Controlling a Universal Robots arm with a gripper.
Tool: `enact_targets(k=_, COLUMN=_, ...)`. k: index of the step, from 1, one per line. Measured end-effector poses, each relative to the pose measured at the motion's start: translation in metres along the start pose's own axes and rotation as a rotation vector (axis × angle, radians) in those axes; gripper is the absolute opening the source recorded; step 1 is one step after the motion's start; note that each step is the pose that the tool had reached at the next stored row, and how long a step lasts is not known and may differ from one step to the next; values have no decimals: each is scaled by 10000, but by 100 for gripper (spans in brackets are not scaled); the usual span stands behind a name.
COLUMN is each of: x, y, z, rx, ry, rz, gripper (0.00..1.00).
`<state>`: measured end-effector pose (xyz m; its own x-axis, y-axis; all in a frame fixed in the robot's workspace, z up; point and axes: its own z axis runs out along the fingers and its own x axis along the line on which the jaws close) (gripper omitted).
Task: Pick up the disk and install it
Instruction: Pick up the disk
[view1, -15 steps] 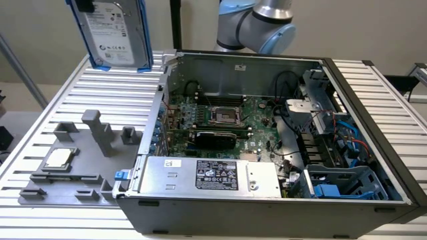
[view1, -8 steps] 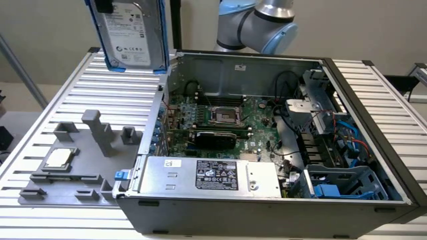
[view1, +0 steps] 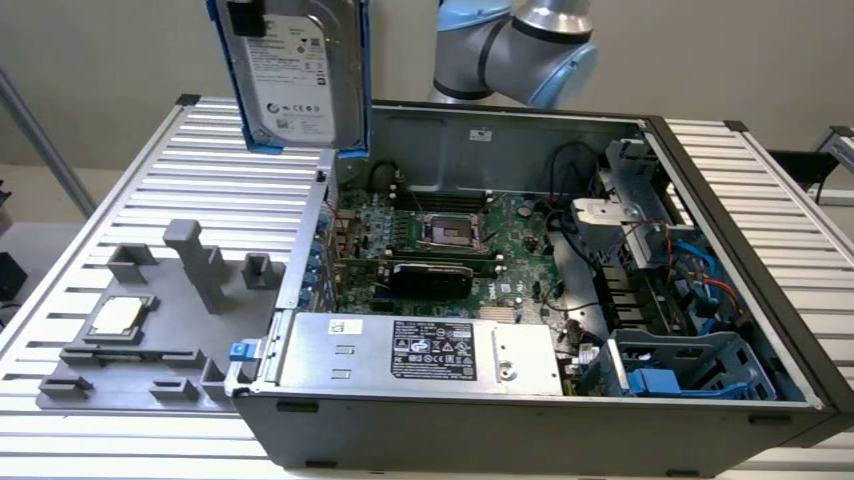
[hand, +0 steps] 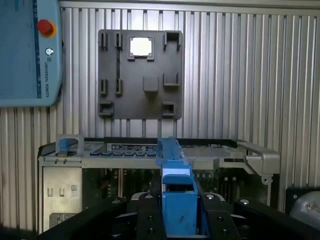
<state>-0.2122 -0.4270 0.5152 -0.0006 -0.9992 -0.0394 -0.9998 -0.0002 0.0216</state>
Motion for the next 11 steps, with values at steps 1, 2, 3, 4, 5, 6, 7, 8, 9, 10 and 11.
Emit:
enact_targets(k=1, x=20, y=-40, z=0, rx=4, ry=0, rz=0, gripper=33)
enact_targets(k=2, x=39, y=-78, z=0, rx=6, ry=1, rz=0, gripper=33)
enact_targets(k=3, x=57, y=-117, z=0, rx=10, ry=1, rz=-1, gripper=33)
enact_targets(k=4, x=76, y=-155, z=0, rx=12, ry=1, rz=0, gripper=33)
enact_targets(k=5, x=94, y=-194, z=1, rx=15, ry=1, rz=0, gripper=33)
enact_targets(k=6, x=112, y=-234, z=2, rx=19, ry=0, rz=-1, gripper=33)
enact_targets(k=7, x=129, y=-277, z=4, rx=22, ry=-2, rz=-1, gripper=33)
enact_targets(k=8, x=145, y=-322, z=6, rx=23, ry=-2, rz=-1, gripper=33)
enact_targets(k=9, x=157, y=-370, z=7, rx=24, ry=-3, rz=-2, gripper=33)
enact_targets(k=10, x=166, y=-413, z=7, rx=24, ry=-2, rz=-1, gripper=33)
enact_targets(k=11, x=174, y=-461, z=8, rx=26, ry=-3, rz=-1, gripper=33)
